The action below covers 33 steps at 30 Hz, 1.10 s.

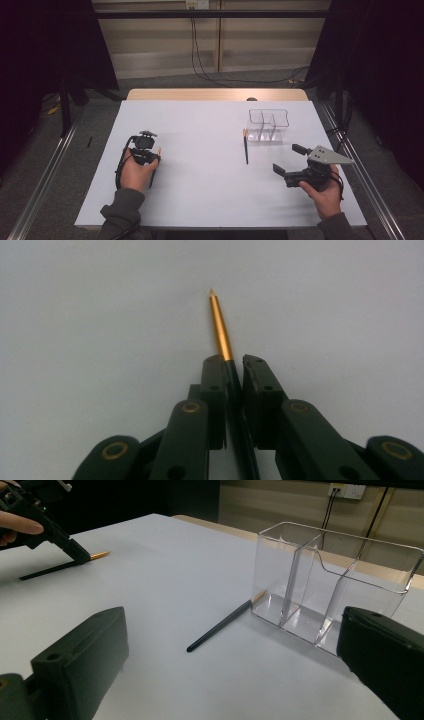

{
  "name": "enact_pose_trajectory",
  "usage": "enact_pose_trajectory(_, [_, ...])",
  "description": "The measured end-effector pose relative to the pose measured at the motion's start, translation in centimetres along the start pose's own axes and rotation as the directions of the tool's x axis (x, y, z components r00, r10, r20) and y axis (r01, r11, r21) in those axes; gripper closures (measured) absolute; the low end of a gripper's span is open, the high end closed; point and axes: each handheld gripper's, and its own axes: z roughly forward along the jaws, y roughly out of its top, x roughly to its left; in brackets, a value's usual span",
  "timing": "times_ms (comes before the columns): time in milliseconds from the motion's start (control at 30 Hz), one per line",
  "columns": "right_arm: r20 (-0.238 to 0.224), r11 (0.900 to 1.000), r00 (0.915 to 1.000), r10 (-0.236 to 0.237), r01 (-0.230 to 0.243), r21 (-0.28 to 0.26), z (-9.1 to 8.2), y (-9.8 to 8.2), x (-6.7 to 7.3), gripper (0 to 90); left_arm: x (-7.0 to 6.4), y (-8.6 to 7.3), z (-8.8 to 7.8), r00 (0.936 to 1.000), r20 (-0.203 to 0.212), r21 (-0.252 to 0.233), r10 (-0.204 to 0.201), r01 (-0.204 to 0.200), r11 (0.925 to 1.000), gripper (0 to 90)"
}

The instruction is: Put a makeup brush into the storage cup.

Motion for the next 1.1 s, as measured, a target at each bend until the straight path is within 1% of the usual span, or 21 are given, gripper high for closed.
enact_pose_trajectory(33, [0.0, 1.0, 1.0, 0.001, -0.001, -0.003, 0.1, 0.0, 0.0, 0.0, 0.1, 0.1, 0.0, 0.9998, 0.008, 0.007, -0.018, 0.018, 0.9998, 80.1])
enact_pose_trajectory(100, [0.003, 1.0, 1.0, -0.002, 0.002, -0.004, 0.1, 0.0, 0.0, 0.0, 0.3, 0.1, 0.1, 0.9994, 0.018, 0.012, -0.031, 0.031, 0.9995, 80.2])
enact_pose_trajectory(133, [0.001, 1.0, 1.0, -0.001, 0.001, -0.003, 0.1, 0.0, 0.0, 0.0, 0.3, 0.1, 0.1, 0.9996, 0.017, 0.011, -0.021, 0.021, 0.9997, 80.2])
enact_pose_trajectory(167, [0.0, 1.0, 1.0, 0.005, -0.005, 0.001, 0.1, 0.1, 0.1, 0.0, 0.2, 0.1, 0.1, 0.9998, 0.011, 0.007, -0.019, 0.019, 0.9998, 80.3])
enact_pose_trajectory(200, [-0.003, 1.0, 1.0, 0.001, -0.001, -0.001, 0.2, 0.1, 0.1, 0.0, 0.1, 0.0, 0.1, 1.0, 0.006, 0.007, -0.004, 0.004, 1.0, 80.2])
enact_pose_trajectory(267, [-0.004, 1.0, 1.0, -0.004, 0.004, -0.001, 0.2, 0.1, 0.2, 0.0, 0.1, -0.2, 0.0, 1.0, 0.003, -0.009, -0.002, 0.002, 1.0, 80.2])
enact_pose_trajectory(400, [-0.003, 1.0, 1.0, -0.007, 0.007, -0.003, 0.2, 0.1, 0.3, 0.0, 0.2, -0.5, -0.1, 0.9993, 0.02, -0.04, -0.031, 0.032, 0.9987, 80.0])
enact_pose_trajectory(500, [-0.003, 1.0, 1.0, -0.004, 0.004, -0.002, 0.1, 0.1, 0.3, 0.0, 0.3, -0.5, -0.2, 0.9989, 0.031, -0.036, -0.033, 0.035, 0.9988, 78.2])
enact_pose_trajectory(533, [0.001, 1.0, 1.0, -0.001, 0.001, -0.004, 0.1, 0.1, 0.3, 0.0, 0.4, -0.5, -0.3, 0.9991, 0.033, -0.03, -0.025, 0.026, 0.9992, 77.8])
enact_pose_trajectory(600, [-0.002, 1.0, 1.0, 0.003, -0.003, -0.003, 0.1, 0.1, 0.2, 0.0, 0.3, -0.5, -0.4, 0.9986, 0.04, -0.031, -0.036, 0.037, 0.9988, 76.2])
enact_pose_trajectory(700, [0.003, 1.0, 1.0, 0.005, -0.005, -0.005, 0.1, 0.1, 0.0, 0.0, 0.2, -0.6, -0.5, 0.9988, 0.042, -0.018, -0.024, 0.024, 0.9995, 75.7])
enact_pose_trajectory(733, [0.003, 1.0, 1.0, 0.006, -0.006, -0.005, 0.1, 0.1, 0.0, 0.0, 0.1, -0.7, -0.6, 0.9989, 0.04, -0.02, -0.027, 0.028, 0.9994, 75.7])
enact_pose_trajectory(833, [-0.002, 1.0, 1.0, 0.005, -0.005, -0.011, 0.1, 0.2, 0.1, 0.0, 0.0, -0.9, -0.7, 0.999, 0.042, -0.012, -0.017, 0.017, 0.9998, 75.3])
enact_pose_trajectory(967, [-0.008, 1.0, 1.0, -0.004, 0.004, -0.006, 0.4, 0.3, 0.2, 0.0, -0.1, -1.4, -1.0, 0.9989, 0.041, -0.012, -0.021, 0.022, 0.9997, 75.4])
enact_pose_trajectory(1000, [-0.007, 1.0, 1.0, -0.002, 0.002, -0.006, 0.4, 0.3, 0.2, 0.0, 0.0, -1.5, -1.1, 0.9987, 0.05, -0.001, -0.012, 0.013, 0.9999, 75.4])
enact_pose_trajectory(1100, [-0.018, 1.0, 0.9998, -0.003, 0.003, -0.01, 0.6, 0.4, 0.4, 0.0, -0.1, -1.9, -1.3, 0.9985, 0.053, -0.002, -0.016, 0.016, 0.9999, 75.4])
